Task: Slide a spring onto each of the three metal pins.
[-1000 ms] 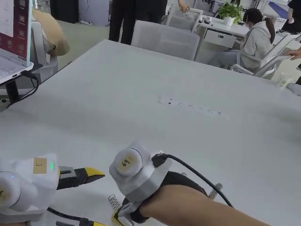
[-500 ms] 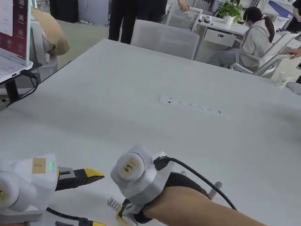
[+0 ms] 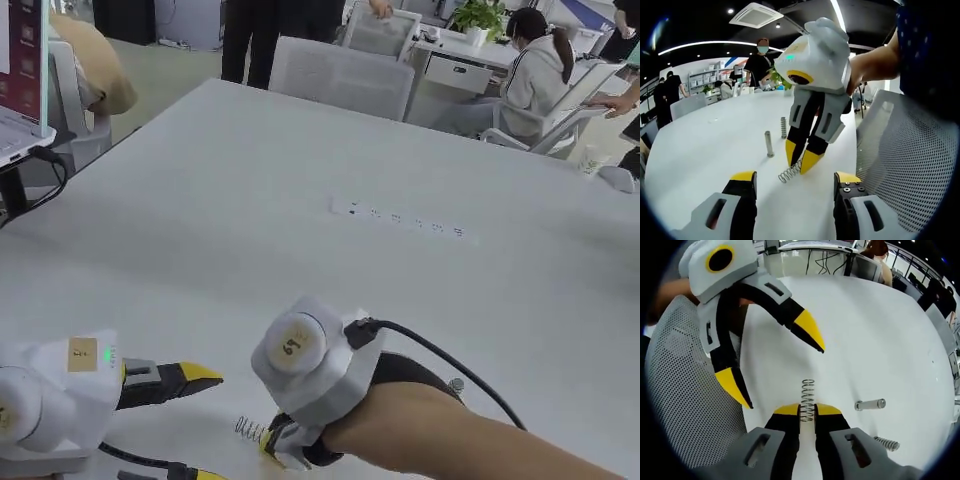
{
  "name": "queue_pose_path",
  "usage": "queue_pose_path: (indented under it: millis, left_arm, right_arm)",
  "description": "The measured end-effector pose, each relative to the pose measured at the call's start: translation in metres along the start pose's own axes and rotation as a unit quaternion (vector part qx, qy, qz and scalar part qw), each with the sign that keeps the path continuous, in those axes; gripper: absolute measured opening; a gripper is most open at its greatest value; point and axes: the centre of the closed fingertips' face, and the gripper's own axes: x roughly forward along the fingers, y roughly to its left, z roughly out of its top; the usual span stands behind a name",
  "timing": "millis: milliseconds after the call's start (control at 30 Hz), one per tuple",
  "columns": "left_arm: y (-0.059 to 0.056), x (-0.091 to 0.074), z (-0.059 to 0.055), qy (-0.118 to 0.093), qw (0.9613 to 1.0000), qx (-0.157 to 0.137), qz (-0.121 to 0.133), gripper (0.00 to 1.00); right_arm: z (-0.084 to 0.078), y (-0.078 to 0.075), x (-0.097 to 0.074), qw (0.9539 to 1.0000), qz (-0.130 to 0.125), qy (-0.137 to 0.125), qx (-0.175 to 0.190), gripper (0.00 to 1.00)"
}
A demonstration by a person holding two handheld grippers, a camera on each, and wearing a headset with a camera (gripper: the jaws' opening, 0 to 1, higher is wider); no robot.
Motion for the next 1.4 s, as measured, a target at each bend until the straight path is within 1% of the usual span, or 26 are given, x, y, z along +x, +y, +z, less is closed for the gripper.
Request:
queue_pose_path:
  millis: [67, 133, 167, 233, 367, 433, 500, 533, 600, 700, 833, 933, 1067, 1233, 1400]
  left_arm:
    - [-0.001, 0.001, 0.001, 0.002, 1.0, 0.004, -0.003, 0.55]
    - [-0.001, 0.002, 0.004, -0.001, 1.0, 0.004, -0.005, 0.52]
    - [-0.002, 0.003, 0.007, -0.005, 0.9999, 0.004, -0.008, 0.49]
    - [-0.003, 0.003, 0.01, -0.007, 0.9999, 0.007, -0.014, 0.44]
    - [-0.007, 0.005, 0.013, -0.007, 0.9996, 0.013, -0.025, 0.35]
    - [-0.01, 0.005, 0.014, -0.008, 0.9994, 0.015, -0.03, 0.3]
    - [-0.015, 0.007, 0.015, -0.011, 0.9989, 0.02, -0.041, 0.26]
    - [-0.02, 0.008, 0.015, -0.011, 0.9985, 0.02, -0.05, 0.22]
    - [-0.024, 0.01, 0.014, -0.008, 0.998, 0.023, -0.058, 0.17]
    - [-0.026, 0.012, 0.013, -0.003, 0.9977, 0.027, -0.063, 0.13]
    - [-0.027, 0.012, 0.014, -0.003, 0.9973, 0.03, -0.068, 0.08]
    - [-0.028, 0.012, 0.016, -0.003, 0.997, 0.031, -0.071, 0.07]
    - [-0.032, 0.012, 0.016, 0.003, 0.9962, 0.034, -0.08, 0.06]
    - [-0.034, 0.013, 0.017, 0.004, 0.9961, 0.035, -0.082, 0.11]
    - [-0.035, 0.012, 0.018, 0.003, 0.9962, 0.035, -0.08, 0.11]
  right_arm:
    - [0.004, 0.003, -0.008, 0.9999, 0.011, -0.003, -0.006, 0.08]
    - [0.007, 0.005, -0.013, 0.9998, 0.013, -0.009, -0.012, 0.08]
    - [0.007, 0.007, -0.017, 0.9996, 0.021, -0.006, -0.018, 0.08]
    - [0.01, 0.01, -0.022, 0.9993, 0.022, -0.009, -0.03, 0.08]
    - [0.01, 0.015, -0.03, 0.9982, 0.03, -0.004, -0.051, 0.08]
    - [0.009, 0.019, -0.032, 0.9972, 0.038, 0.0, -0.064, 0.08]
    - [0.009, 0.022, -0.032, 0.9965, 0.042, 0.002, -0.072, 0.08]
    - [0.009, 0.025, -0.033, 0.9959, 0.048, 0.004, -0.076, 0.08]
    - [0.009, 0.027, -0.034, 0.9952, 0.051, 0.006, -0.083, 0.08]
    - [0.007, 0.031, -0.035, 0.9934, 0.058, 0.012, -0.098, 0.08]
    - [0.006, 0.033, -0.037, 0.992, 0.062, 0.016, -0.109, 0.08]
    - [0.006, 0.034, -0.04, 0.9911, 0.063, 0.017, -0.116, 0.08]
    - [0.005, 0.036, -0.044, 0.9896, 0.067, 0.021, -0.126, 0.08]
    - [0.004, 0.034, -0.046, 0.9894, 0.065, 0.025, -0.128, 0.08]
    - [0.004, 0.033, -0.047, 0.9891, 0.064, 0.027, -0.13, 0.08]
